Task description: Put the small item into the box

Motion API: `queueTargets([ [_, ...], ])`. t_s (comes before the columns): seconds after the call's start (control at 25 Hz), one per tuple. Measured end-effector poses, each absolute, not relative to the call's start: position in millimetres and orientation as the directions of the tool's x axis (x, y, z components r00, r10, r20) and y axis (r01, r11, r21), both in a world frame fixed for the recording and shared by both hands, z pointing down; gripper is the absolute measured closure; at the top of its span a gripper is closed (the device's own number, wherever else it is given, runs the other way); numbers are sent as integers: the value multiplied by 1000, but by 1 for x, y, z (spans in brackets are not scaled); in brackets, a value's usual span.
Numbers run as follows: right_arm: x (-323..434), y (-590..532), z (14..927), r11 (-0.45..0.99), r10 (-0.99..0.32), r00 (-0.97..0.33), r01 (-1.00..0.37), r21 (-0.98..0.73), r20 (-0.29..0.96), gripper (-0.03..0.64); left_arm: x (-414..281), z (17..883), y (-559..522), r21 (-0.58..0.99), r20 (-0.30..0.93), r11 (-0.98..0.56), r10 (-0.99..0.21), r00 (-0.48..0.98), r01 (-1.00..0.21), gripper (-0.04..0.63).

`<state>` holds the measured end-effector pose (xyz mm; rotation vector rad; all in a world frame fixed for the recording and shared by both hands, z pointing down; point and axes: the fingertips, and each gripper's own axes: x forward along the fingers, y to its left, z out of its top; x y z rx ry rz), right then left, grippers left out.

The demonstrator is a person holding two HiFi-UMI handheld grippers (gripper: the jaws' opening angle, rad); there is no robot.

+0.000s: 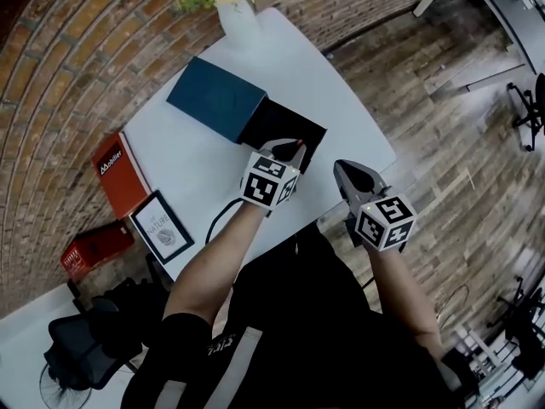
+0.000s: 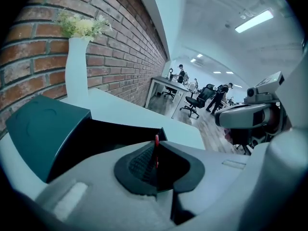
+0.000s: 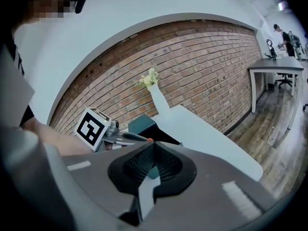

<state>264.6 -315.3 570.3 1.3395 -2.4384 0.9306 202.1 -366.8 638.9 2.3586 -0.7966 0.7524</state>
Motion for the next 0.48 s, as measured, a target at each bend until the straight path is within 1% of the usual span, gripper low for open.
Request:
queueTargets([
  [0.36, 261, -311, 570, 397, -679, -574, -811, -429, 457, 615, 204, 653, -363, 282, 717, -717, -283, 637, -637, 574],
  [0.48, 257, -313, 569, 403, -677, -579, -808, -430, 455, 615, 202, 656, -367, 277, 727, -719, -277, 628, -637, 572],
])
